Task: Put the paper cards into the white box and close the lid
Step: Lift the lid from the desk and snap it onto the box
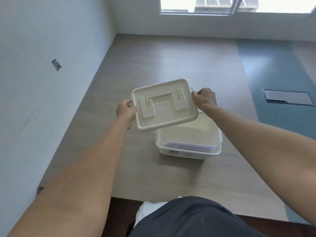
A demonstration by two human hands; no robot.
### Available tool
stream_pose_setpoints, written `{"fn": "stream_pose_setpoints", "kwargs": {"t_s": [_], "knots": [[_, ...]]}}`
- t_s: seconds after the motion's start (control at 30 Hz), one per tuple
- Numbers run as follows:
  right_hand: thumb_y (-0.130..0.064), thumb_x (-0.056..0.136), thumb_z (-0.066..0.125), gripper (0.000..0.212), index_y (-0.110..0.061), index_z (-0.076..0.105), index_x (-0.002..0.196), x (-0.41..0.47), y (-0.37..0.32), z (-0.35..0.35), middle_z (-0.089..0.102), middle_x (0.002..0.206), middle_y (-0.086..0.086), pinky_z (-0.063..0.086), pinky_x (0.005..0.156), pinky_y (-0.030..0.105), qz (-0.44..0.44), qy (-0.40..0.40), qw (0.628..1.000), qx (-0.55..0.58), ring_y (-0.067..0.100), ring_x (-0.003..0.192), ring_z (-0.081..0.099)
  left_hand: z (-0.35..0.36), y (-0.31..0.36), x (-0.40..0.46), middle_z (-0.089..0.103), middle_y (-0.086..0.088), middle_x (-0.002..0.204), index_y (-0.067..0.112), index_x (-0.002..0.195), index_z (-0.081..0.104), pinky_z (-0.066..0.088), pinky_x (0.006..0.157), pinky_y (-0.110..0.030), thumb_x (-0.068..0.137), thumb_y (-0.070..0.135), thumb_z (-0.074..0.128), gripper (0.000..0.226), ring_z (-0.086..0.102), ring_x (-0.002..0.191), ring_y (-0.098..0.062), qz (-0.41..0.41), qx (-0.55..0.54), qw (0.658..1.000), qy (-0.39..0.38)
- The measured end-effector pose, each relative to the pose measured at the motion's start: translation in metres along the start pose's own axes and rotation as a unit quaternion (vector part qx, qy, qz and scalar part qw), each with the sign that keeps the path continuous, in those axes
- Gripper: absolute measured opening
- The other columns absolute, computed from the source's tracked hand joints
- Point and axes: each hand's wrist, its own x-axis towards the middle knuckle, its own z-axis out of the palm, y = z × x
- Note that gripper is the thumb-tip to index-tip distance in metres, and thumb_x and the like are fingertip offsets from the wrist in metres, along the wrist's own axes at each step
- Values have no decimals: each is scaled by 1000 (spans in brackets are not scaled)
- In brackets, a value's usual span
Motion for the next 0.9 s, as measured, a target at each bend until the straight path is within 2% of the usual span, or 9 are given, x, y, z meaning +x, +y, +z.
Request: {"fn": "stream_pose_setpoints", "kwargs": {"t_s": [0.2, 0.27, 0.33, 0.47, 0.57, 0.63, 0.77, 0.9], "knots": [[-34, 90, 52, 38, -7, 56, 64, -9, 65, -45, 56, 65, 7, 40, 59, 31, 67, 33, 997, 7, 28, 63, 54, 60, 20, -9, 64, -11, 127, 12, 136, 61, 50, 90, -30, 93, 9, 68, 44, 64, 115, -27, 44, 58, 995, -63], [-38, 91, 53, 43, -8, 53, 59, -15, 82, -52, 53, 60, 7, 38, 58, 31, 80, 41, 996, 7, 28, 62, 54, 74, 23, -12, 67, -11, 126, 10, 132, 63, 53, 97, -34, 90, 11, 72, 44, 66, 113, -27, 49, 74, 993, -74], [-42, 90, 55, 47, -10, 49, 56, -22, 96, -56, 49, 55, 6, 36, 57, 32, 92, 45, 995, 6, 28, 61, 53, 85, 22, -13, 70, -11, 125, 8, 128, 65, 55, 98, -39, 86, 13, 76, 43, 68, 111, -27, 46, 83, 992, -84], [-46, 89, 59, 50, -12, 53, 54, -38, 113, -61, 61, 66, 10, 41, 64, 32, 108, 39, 993, 23, 31, 73, 63, 96, 18, -21, 71, -9, 119, 7, 118, 69, 53, 89, -30, 87, 16, 76, 32, 68, 109, -26, 50, 108, 990, -75], [-45, 89, 61, 49, -1, 67, 69, -47, 119, -58, 69, 77, 16, 47, 67, 36, 110, 25, 993, 30, 32, 77, 66, 97, 14, -29, 70, -8, 113, 7, 115, 70, 50, 86, -29, 90, 15, 73, 26, 66, 102, -26, 53, 116, 990, -58], [-45, 89, 61, 49, 0, 68, 71, -53, 121, -55, 67, 74, 14, 48, 67, 36, 110, 16, 993, 31, 29, 72, 63, 95, 11, -34, 67, -5, 107, 8, 115, 67, 49, 84, -30, 91, 15, 71, 26, 62, 94, -23, 53, 121, 990, -51], [-45, 90, 60, 48, -12, 53, 55, -62, 126, -53, 54, 55, 1, 36, 51, 30, 106, -4, 994, 6, 18, 55, 52, 90, -2, -40, 67, -4, 104, 9, 110, 66, 54, 89, -36, 89, 17, 73, 24, 62, 91, -23, 52, 115, 991, -35], [-46, 88, 61, 50, -14, 48, 52, -67, 131, -50, 48, 50, 0, 34, 51, 31, 98, -33, 995, -18, 19, 51, 49, 82, -19, -46, 65, -4, 101, 12, 103, 61, 52, 86, -35, 89, 17, 72, 18, 62, 92, -25, 42, 103, 993, -44]]}}
